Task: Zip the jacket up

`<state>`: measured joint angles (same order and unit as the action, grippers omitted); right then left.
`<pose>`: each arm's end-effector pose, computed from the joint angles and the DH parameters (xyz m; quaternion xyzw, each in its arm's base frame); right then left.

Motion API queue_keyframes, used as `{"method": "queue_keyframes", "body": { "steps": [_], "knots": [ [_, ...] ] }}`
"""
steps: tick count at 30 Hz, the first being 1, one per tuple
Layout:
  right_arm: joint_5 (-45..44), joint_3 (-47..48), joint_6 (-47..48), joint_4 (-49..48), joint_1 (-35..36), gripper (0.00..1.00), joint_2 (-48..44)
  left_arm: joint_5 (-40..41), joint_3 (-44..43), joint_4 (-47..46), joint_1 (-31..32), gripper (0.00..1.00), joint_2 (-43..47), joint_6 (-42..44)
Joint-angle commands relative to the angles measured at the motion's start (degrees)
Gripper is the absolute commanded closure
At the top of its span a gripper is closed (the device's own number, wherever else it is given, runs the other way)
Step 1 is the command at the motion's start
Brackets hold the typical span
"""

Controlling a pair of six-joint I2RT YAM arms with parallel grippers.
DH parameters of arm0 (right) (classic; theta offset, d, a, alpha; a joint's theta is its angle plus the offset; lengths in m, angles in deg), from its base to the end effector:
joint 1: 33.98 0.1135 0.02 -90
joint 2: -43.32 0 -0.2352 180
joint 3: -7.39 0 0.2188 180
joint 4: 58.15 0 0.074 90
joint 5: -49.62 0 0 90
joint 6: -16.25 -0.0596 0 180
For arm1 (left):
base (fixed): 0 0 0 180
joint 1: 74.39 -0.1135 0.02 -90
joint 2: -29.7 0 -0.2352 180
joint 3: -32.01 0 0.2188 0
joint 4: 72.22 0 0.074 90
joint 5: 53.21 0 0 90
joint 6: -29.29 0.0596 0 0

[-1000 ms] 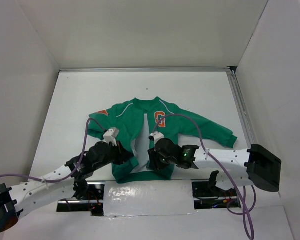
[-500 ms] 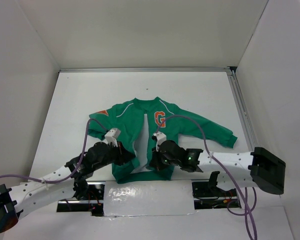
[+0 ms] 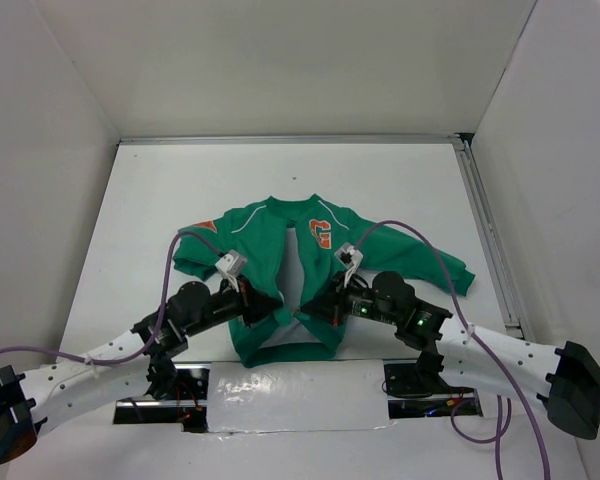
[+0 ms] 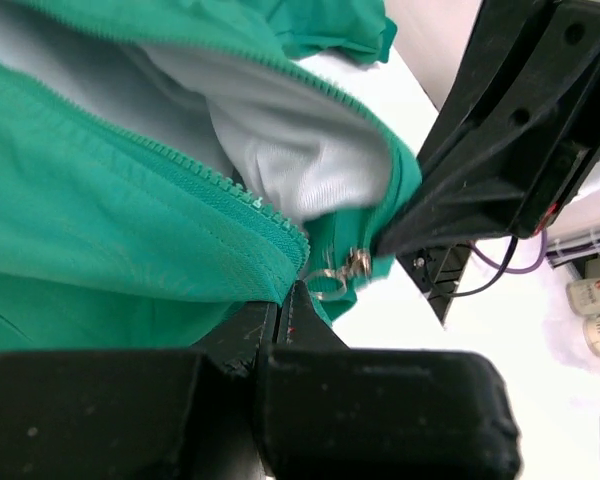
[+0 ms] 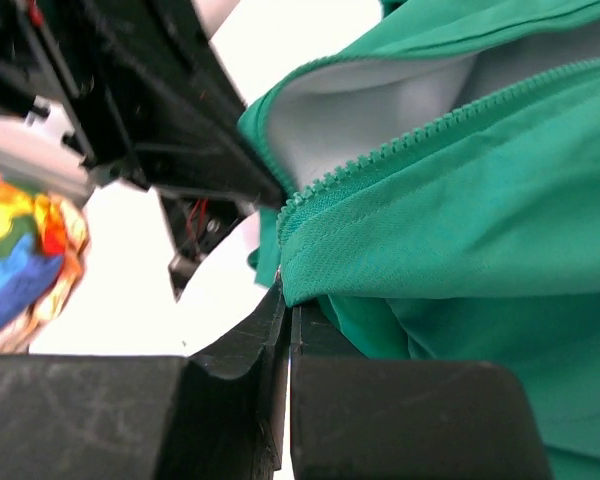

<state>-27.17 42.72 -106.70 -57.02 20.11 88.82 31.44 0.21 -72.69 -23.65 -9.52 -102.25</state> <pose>0.1063 0.1700 0.2168 -0.2126 0.7417 0.4982 0.3955 0.1141 -0.1484 0.2178 0.0908 0.7430 -0.5017 0.4337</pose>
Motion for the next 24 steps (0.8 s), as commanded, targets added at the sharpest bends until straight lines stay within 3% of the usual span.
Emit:
{"method": "queue_keyframes", "body": {
  "steps": [1,12,24],
  "knots": [
    [6.0,0.5,2.9,-5.2,-0.2,1.00,0.4,-1.6,-3.5,-8.0,0.3,1.00,-0.2,4.0],
    [12.9,1.4,10.8,-1.7,-0.9,1.00,0.6,3.8,-3.3,-6.3,0.3,1.00,3.8,11.5],
    [12.8,1.9,11.1,-3.0,-0.9,1.00,0.9,-4.8,-4.2,-12.5,0.3,1.00,-2.4,12.1]
  ]
}}
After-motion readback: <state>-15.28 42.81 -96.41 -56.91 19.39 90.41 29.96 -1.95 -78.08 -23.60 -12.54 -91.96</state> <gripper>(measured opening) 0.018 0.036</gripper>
